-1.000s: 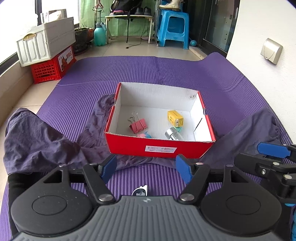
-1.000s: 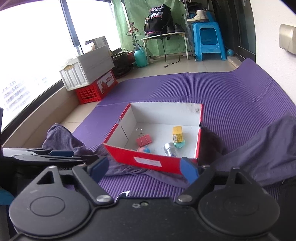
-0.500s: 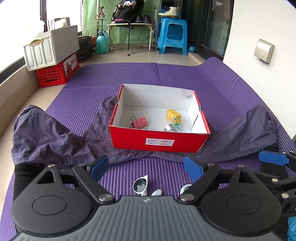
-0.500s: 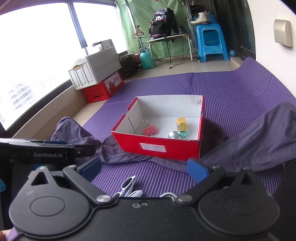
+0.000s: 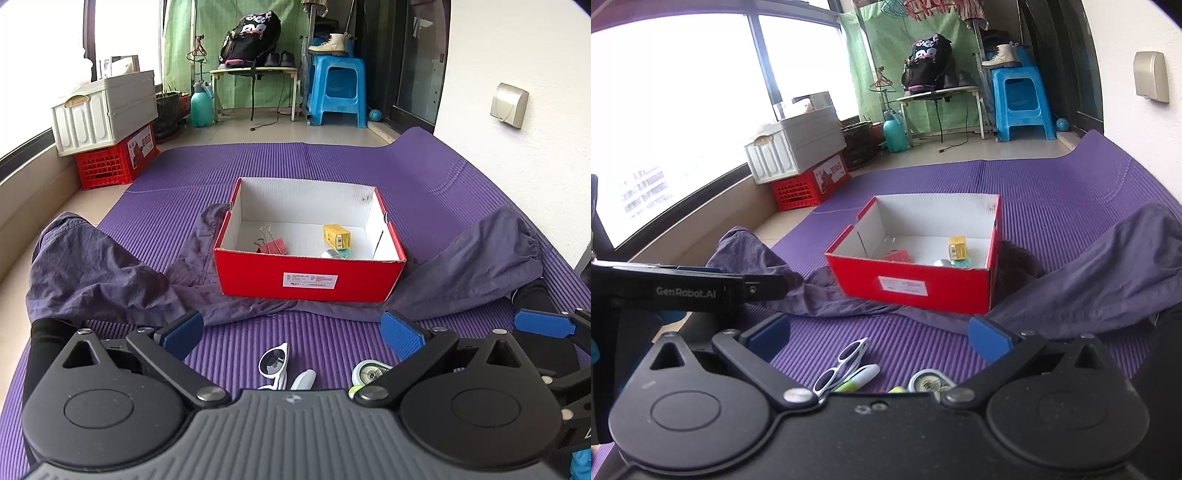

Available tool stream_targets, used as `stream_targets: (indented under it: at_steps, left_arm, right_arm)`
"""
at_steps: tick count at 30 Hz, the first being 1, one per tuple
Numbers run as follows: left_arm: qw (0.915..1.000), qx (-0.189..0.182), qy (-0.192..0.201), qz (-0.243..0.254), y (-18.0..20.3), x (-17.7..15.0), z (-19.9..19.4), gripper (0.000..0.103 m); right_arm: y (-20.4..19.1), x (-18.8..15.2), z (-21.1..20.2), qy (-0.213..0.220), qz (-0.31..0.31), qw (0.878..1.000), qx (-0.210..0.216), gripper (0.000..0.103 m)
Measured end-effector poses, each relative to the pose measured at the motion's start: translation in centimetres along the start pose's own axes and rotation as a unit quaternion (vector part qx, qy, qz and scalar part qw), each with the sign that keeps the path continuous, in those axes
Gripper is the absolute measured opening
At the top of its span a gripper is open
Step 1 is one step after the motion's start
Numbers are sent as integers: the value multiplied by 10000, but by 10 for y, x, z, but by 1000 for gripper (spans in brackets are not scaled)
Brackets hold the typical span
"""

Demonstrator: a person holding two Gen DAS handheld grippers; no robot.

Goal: Organize rigid objects
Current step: 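Grasp the white glue pen with the left tool while the right grasps the green highlighter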

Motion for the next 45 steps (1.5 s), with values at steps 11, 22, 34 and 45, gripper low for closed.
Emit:
stream_targets:
  at_steps: [11,22,34,45]
  left_arm:
    - [9997,-4,-223,36,-5,-51,7,103]
    - [9923,-99,-1181,-348,-12,-116,47,103]
    - [9776,166,-2036,-505,-27,-162,100,103]
    - [9730,259,-2286,-169,-26,-176,127,102]
  right_arm:
    - [20,-47,-2,-405,188,9977,-519,103]
    - [34,-93,22,-1147,-53,9911,-675,102]
    - [48,-128,84,-2188,-334,9727,-698,93]
    - [55,-148,108,-2600,-488,9616,-731,79]
Point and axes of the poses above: each gripper's, at about its wrist camera, not at the fingertips, and z roughly the way its jaws point, y to its right, x to its top, the point moved 9 cm from there along z, roughly the way its jaws point, and after that the axes turned 8 degrees about y, right-handed, at the moved point
